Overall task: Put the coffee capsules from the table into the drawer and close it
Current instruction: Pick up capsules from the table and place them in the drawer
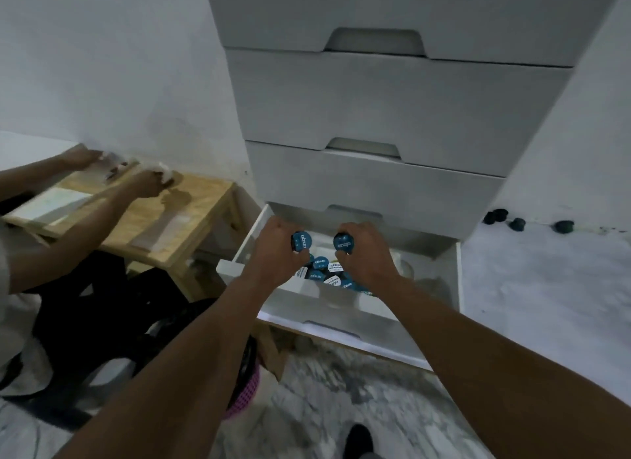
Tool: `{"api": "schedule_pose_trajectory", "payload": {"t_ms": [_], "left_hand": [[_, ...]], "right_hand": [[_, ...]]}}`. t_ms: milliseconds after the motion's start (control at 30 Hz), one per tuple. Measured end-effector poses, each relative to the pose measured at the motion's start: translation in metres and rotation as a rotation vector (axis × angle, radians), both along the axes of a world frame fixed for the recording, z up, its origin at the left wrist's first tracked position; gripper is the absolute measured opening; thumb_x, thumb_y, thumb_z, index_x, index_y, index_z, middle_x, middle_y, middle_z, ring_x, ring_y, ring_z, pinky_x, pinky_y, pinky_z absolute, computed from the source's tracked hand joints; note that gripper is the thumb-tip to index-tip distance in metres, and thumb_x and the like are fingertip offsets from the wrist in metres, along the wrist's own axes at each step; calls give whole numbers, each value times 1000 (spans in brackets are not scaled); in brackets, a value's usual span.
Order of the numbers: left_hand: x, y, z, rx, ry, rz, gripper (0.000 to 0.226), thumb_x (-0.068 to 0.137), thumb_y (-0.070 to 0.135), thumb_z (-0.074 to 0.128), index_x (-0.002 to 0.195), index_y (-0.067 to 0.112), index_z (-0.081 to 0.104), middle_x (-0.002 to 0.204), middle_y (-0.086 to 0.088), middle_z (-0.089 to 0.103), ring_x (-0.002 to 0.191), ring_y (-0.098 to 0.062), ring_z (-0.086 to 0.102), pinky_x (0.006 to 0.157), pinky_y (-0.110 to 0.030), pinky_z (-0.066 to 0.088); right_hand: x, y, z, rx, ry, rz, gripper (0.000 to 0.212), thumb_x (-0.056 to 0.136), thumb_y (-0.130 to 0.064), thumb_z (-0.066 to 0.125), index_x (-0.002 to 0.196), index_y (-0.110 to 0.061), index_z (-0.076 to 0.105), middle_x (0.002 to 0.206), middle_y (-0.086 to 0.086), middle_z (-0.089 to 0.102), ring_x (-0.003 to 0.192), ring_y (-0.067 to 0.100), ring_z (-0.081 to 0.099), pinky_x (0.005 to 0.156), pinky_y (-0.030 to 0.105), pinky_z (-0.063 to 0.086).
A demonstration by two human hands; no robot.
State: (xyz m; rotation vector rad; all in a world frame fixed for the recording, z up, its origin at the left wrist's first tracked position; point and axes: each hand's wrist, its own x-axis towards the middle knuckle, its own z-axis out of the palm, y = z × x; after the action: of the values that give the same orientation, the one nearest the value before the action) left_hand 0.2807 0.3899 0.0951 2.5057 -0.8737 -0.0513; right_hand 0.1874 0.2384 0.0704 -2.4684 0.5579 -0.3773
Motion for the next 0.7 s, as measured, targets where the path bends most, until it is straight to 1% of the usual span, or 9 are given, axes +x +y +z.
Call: {"api": "schedule_pose_trajectory", "payload": {"t_ms": [100,200,267,333,400,500,567,633,700], "left_hand": [[22,-14,-11,44,-2,-72,33,78,24,69,109,14,63,108,-5,53,85,-13,50,72,-20,32],[45,-28,-27,102,28,-112,39,82,25,69,118,15,60,116,-4,53,92,-15,52,76,-19,29],[60,-37,-38,115,51,-151,39,82,24,69,118,15,60,116,-5,54,88,-12,50,76,-19,32],[71,-43,-47,161,60,-202,35,83,23,67,116,12,62,112,-5,57,91,-11,46,77,-18,31],[82,-50,-55,175,70,-222,33,83,21,68,114,10,63,108,-5,58,89,-9,43,77,-19,34],[95,-60,-69,172,98,-252,31,81,18,68,111,10,63,107,-8,56,85,-13,49,75,-21,42],[99,-66,-75,182,107,-278,36,81,16,68,116,8,62,112,-11,55,92,-20,56,82,-27,48],[104,-72,-79,177,109,-292,43,82,16,70,123,7,59,116,-13,54,99,-25,58,91,-32,50],[108,-75,-83,193,105,-319,41,83,17,69,122,7,61,115,-14,56,98,-26,59,89,-32,51]], "right_hand": [[22,-6,-12,2,40,-26,37,81,-11,68,117,-13,61,114,10,55,107,24,51,82,19,29],[43,-12,-30,18,72,-24,40,81,-8,68,120,-12,60,116,12,54,109,25,51,84,18,30],[55,-15,-42,40,108,-20,44,80,-7,68,122,-14,59,120,12,53,110,25,51,85,19,33],[64,-18,-53,72,148,-29,46,79,-6,68,124,-15,58,124,13,51,112,27,53,90,24,39],[71,-20,-58,96,173,-44,47,80,-6,68,125,-14,58,125,13,49,113,29,53,93,26,41],[78,-23,-66,118,203,-67,48,81,-5,66,128,-14,56,127,12,47,113,28,53,96,26,41],[81,-25,-68,135,226,-94,48,82,-6,66,128,-15,56,129,9,47,113,27,54,97,25,41],[84,-27,-70,139,234,-146,49,81,-6,67,127,-16,57,130,7,47,113,26,54,96,25,42],[86,-26,-70,147,241,-195,51,79,-7,68,128,-16,57,131,6,48,113,25,54,96,24,42]]}}
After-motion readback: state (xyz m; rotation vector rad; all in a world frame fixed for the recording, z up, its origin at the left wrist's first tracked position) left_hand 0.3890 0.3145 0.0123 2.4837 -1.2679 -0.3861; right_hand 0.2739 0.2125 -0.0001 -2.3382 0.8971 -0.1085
